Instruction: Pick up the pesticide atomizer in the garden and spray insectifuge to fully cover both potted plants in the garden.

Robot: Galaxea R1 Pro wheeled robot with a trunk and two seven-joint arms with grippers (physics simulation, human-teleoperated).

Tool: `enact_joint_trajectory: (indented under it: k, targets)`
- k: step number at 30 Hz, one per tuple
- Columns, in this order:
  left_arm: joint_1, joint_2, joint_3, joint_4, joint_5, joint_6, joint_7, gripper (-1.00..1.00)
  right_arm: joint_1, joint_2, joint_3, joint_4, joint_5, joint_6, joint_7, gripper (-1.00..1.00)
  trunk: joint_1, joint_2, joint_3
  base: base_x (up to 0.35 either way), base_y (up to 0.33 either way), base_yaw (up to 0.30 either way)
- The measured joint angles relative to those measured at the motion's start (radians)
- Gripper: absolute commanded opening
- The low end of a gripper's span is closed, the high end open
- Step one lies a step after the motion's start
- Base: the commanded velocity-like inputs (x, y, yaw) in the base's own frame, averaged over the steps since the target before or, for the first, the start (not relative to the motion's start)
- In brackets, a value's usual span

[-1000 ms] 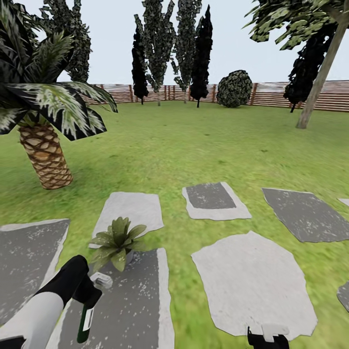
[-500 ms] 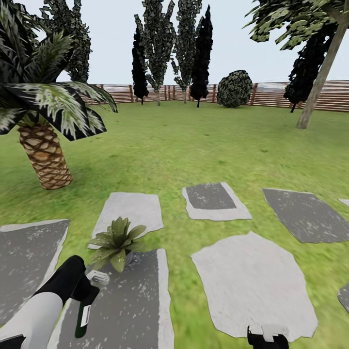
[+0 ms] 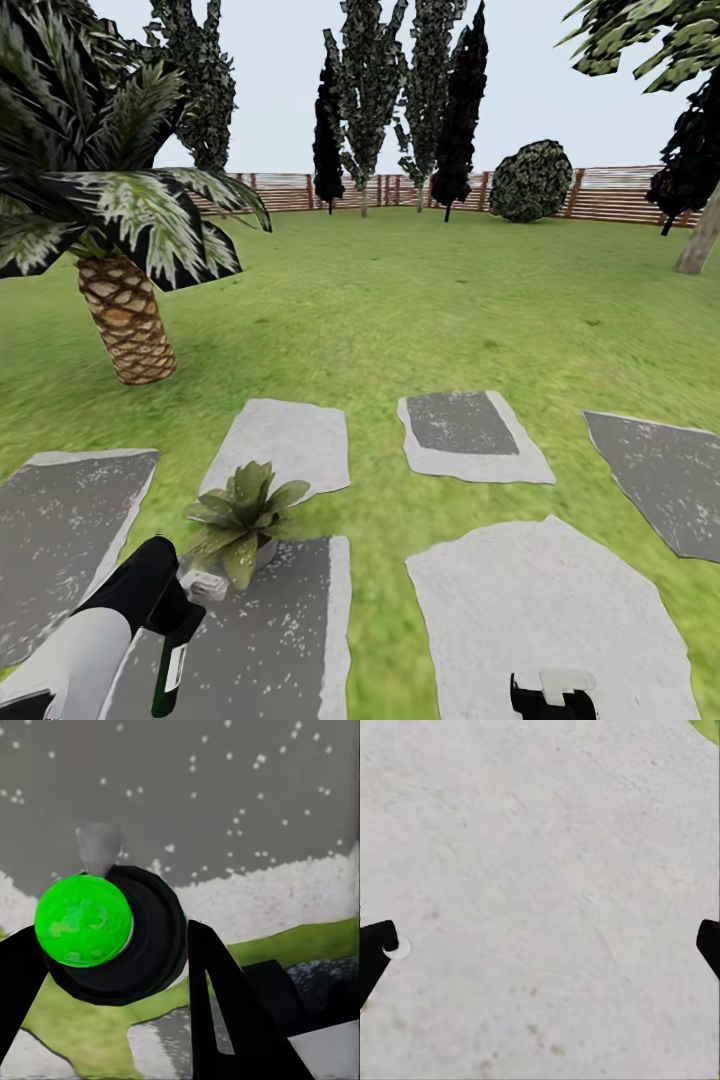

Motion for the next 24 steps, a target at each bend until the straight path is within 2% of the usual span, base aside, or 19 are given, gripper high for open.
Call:
enact_joint_trajectory:
  k: [5, 13, 18, 24]
  targets:
    - [0.0, 0.006, 0.0, 0.018, -0.002, -0.002, 0.001, -1.0, 0.0, 0.0, 0.0, -0.001, -0.001, 0.0, 0.0, 1.0, 0.0, 0.0, 0.0, 0.258, -0.015, 0.033]
    - [0.025, 0.012, -0.007, 0.019, -0.011, -0.003, 0.001, -1.0, 0.0, 0.0, 0.0, -0.001, -0.001, 0.0, 0.0, 1.0, 0.001, 0.0, 0.0, 0.015, 0.0, 0.053]
    - [0.027, -0.001, -0.009, 0.02, -0.009, -0.004, 0.001, -1.0, 0.0, 0.001, 0.0, 0.0, -0.001, 0.0, 0.0, 1.0, 0.001, 0.0, 0.0, 0.0, 0.0, 0.22]
    - [0.021, -0.016, -0.007, 0.006, 0.003, 0.0, -0.019, -1.0, 0.0, 0.0, -0.001, 0.0, -0.001, 0.0, 0.0, 1.0, 0.001, 0.0, 0.0, 0.0, 0.0, 0.018]
